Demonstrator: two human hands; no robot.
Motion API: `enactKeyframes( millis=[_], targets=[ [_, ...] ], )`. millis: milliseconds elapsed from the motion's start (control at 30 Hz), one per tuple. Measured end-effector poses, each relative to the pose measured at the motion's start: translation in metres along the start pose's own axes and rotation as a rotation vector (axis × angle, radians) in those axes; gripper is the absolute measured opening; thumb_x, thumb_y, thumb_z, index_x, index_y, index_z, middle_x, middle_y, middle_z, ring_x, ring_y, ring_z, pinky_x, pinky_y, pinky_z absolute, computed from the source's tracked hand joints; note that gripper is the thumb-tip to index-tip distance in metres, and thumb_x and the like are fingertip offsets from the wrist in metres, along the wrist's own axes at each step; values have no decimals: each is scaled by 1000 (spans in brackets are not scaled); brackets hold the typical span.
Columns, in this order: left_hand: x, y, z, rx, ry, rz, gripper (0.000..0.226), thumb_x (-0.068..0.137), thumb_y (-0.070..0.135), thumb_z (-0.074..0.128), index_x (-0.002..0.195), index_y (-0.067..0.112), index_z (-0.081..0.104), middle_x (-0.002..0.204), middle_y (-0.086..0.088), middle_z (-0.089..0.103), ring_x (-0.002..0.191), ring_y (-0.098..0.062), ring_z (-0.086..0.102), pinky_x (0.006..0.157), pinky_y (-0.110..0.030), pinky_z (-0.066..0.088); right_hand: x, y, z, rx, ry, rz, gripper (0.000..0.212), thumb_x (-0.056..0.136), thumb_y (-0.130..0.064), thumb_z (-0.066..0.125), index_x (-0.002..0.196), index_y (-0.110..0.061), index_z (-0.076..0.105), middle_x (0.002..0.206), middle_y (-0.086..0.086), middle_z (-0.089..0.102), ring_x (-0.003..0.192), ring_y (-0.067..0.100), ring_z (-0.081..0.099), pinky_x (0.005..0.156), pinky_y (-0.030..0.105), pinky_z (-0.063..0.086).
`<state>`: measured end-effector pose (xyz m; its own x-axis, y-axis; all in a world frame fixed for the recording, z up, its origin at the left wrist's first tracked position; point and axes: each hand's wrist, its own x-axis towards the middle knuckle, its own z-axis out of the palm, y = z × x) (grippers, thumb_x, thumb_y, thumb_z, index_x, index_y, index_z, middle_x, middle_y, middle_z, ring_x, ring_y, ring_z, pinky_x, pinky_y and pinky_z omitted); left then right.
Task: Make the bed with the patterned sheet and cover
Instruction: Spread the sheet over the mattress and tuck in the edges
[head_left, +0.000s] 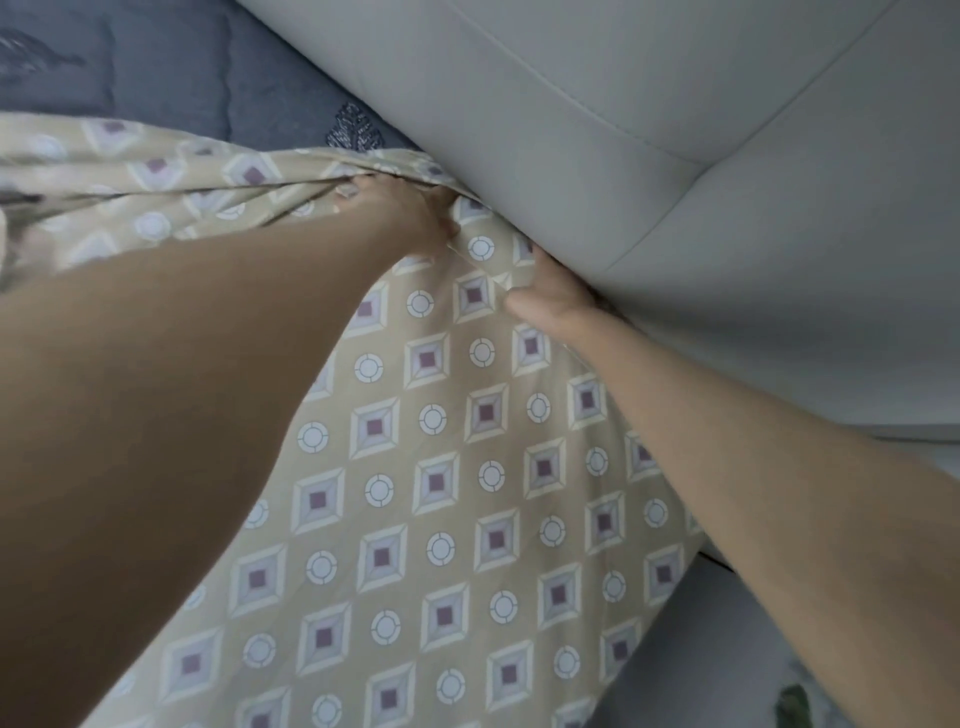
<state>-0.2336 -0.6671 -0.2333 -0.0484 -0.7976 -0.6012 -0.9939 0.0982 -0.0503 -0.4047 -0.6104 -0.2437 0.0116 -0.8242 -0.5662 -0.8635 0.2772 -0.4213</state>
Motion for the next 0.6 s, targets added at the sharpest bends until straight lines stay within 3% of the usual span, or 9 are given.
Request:
enactKeyframes(
  millis=[67,133,200,267,333,467,533,600],
  targets=[
    [2,2,6,-59,-14,-77,62,75,63,24,132,38,31,146,-24,32,130,-52,32,101,-70,26,-19,8,9,-179,170,-121,77,82,-29,51,151,-19,18,157,3,21,144,24,21,114,35,22],
    [1,10,13,-138,-8,-220,66,85,61,27,145,34,22,153,-27,13,138,-52,11,104,-72,11,-46,30,23,-282,356,-285,65,84,-23,43,148,-13,32,154,5,31,141,22,30,113,38,27],
    [-18,23,12,-148,47,-255,57,96,51,26,148,32,16,154,-27,5,141,-47,3,107,-68,8,-75,66,29,-324,510,-331,58,88,-25,40,145,-13,39,150,4,38,138,22,36,112,42,30],
    [-32,38,16,-132,101,-183,49,102,38,23,149,36,10,153,-30,4,141,-49,2,108,-67,11,-93,100,24,-382,526,-267,59,91,-37,39,146,-15,35,151,3,36,138,23,35,114,42,27],
    [-42,49,18,-42,166,-122,55,102,22,29,150,36,5,151,-32,8,139,-52,4,106,-69,16,-93,112,19,-440,486,-251,66,90,-43,40,147,-11,32,152,4,33,138,23,33,115,39,26],
    [-48,60,29,1,342,59,70,91,17,52,150,25,15,148,-18,21,136,-47,17,104,-68,22,-72,90,16,-416,472,-95,74,80,-49,27,140,-7,41,141,13,47,128,29,44,101,39,40],
    [-50,65,32,27,368,141,69,92,15,49,151,26,14,150,-10,20,139,-43,13,108,-65,19,-62,84,8,-353,413,7,69,83,-50,24,132,-7,44,134,19,50,122,33,48,93,39,44],
    [-52,68,31,2,360,148,68,93,11,46,151,26,15,152,-6,21,142,-38,9,111,-62,16,-59,90,8,-335,409,-26,58,88,-43,32,133,-7,43,138,20,46,125,33,43,97,39,40]
  ],
)
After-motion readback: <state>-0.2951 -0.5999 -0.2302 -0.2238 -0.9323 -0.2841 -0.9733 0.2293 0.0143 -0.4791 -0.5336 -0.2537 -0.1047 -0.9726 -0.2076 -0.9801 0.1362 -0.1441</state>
